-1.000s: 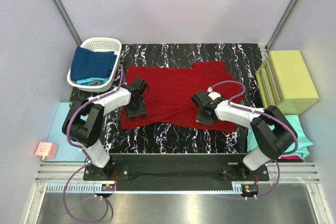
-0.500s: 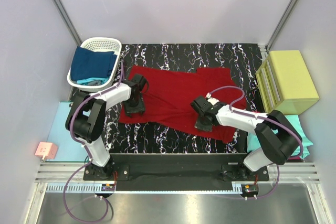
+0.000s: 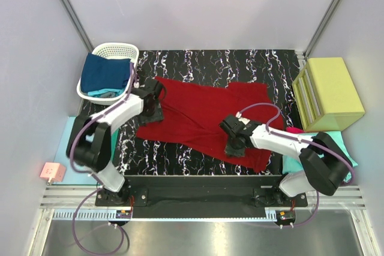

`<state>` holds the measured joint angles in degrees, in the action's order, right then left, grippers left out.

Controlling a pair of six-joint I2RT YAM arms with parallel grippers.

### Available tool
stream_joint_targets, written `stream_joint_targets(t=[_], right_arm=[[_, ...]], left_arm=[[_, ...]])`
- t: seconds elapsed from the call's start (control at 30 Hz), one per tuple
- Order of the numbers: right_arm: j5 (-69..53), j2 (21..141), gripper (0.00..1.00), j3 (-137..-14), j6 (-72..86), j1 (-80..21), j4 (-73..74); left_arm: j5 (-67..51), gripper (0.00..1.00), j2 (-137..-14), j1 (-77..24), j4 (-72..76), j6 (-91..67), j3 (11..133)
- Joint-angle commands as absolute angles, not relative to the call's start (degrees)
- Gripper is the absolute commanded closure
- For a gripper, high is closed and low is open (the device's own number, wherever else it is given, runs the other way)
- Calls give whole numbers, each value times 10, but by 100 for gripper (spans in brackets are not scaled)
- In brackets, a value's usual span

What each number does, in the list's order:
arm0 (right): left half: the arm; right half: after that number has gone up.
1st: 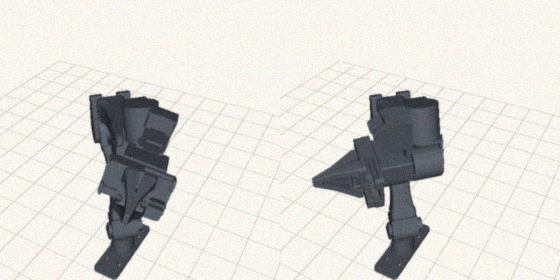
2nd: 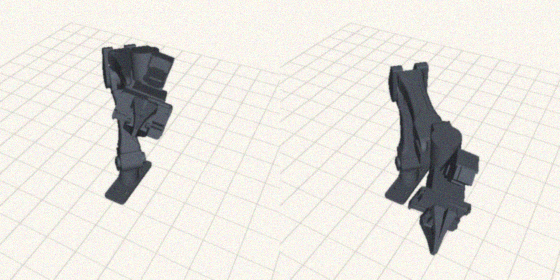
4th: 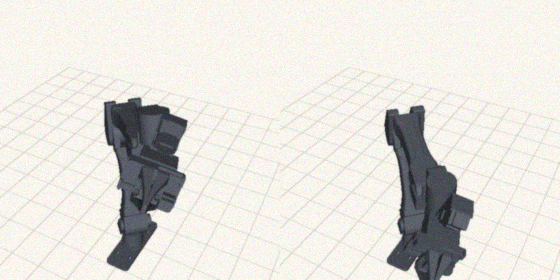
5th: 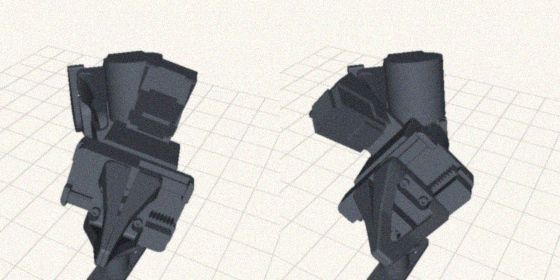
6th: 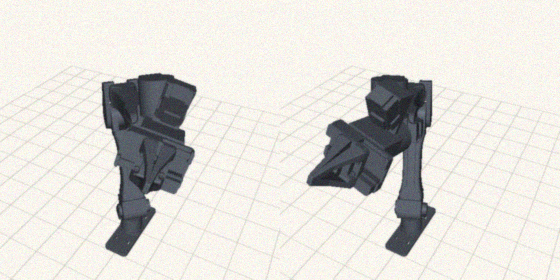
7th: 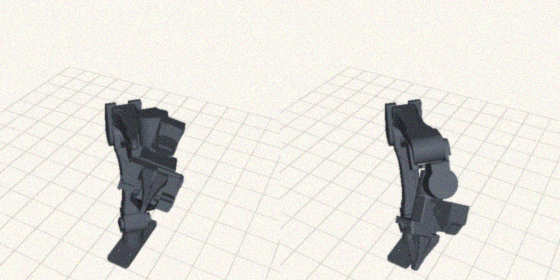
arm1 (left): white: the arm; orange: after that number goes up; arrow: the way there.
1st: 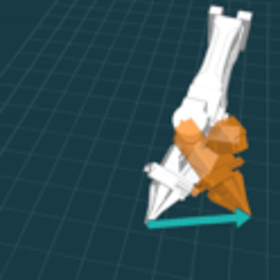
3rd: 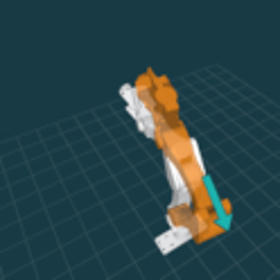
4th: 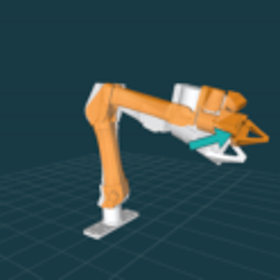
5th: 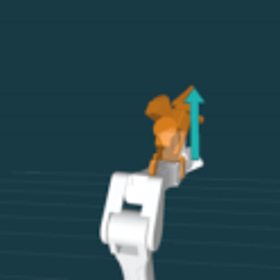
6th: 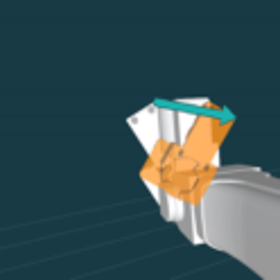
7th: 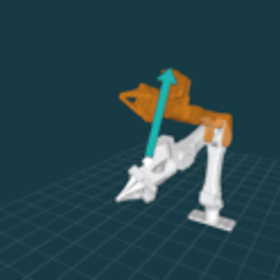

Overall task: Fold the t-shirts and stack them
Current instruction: Fold the flattened tshirt in 1/3 of the way

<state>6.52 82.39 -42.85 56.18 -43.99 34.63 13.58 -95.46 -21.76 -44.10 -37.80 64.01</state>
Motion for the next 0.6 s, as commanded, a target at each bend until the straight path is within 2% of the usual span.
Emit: stream_joint_targets(t=[0.0,0.17,0.4,0.57], right_arm=[[86,789,73,-483,536,-446,381],[100,830,71,-559,513,-446,375],[154,940,71,-690,459,-443,401],[156,968,71,-739,457,-421,415]], left_arm=[[152,39,-836,-225,-425,-368,645],[135,38,-817,-228,-416,-354,630],[122,43,-897,-228,-412,-352,622],[114,44,-908,-227,-411,-348,614]])
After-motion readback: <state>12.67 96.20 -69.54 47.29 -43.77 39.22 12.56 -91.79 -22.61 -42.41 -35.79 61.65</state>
